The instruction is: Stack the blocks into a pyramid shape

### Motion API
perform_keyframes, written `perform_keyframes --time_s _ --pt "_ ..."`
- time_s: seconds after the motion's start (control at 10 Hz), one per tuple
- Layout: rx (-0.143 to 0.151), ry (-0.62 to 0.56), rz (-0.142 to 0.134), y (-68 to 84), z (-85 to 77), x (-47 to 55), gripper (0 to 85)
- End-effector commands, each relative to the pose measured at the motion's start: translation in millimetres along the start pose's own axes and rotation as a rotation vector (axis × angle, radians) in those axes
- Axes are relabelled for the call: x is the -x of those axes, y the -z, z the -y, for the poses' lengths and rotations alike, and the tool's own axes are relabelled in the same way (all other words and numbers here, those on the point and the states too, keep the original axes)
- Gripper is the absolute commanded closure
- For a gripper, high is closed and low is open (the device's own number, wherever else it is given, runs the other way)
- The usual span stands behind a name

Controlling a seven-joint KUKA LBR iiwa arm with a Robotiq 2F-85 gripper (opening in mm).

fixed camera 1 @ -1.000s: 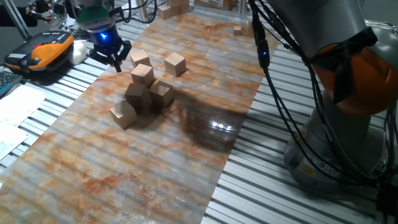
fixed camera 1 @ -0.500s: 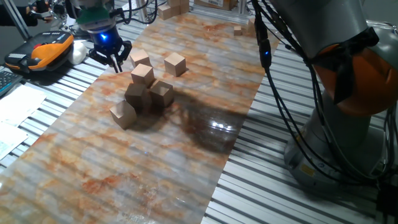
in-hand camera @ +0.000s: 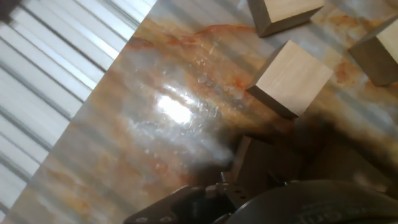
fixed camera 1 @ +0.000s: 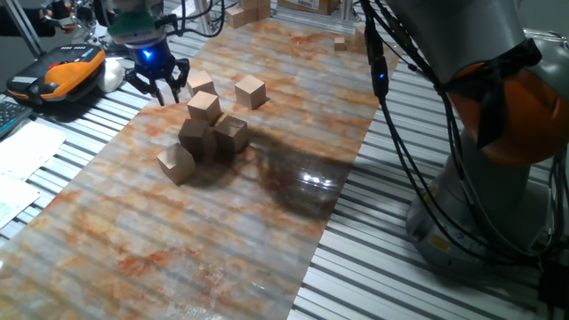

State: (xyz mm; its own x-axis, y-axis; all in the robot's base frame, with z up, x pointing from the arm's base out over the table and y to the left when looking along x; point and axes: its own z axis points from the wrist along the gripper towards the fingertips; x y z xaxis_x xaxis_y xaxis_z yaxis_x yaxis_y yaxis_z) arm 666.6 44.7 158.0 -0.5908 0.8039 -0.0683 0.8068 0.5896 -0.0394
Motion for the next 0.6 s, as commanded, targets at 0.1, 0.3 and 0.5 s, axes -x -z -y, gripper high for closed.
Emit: perform_keyframes --time_s 0.1,0.3,0.5 --pt "-0.011 -0.066 0.002 -0.7 0.5 0.2 34.0" --pt "-0.002 -0.084 0.005 -5.9 1.9 0.6 34.0" --pt "0.006 -0.055 0.017 -18.0 8.1 1.7 34.0"
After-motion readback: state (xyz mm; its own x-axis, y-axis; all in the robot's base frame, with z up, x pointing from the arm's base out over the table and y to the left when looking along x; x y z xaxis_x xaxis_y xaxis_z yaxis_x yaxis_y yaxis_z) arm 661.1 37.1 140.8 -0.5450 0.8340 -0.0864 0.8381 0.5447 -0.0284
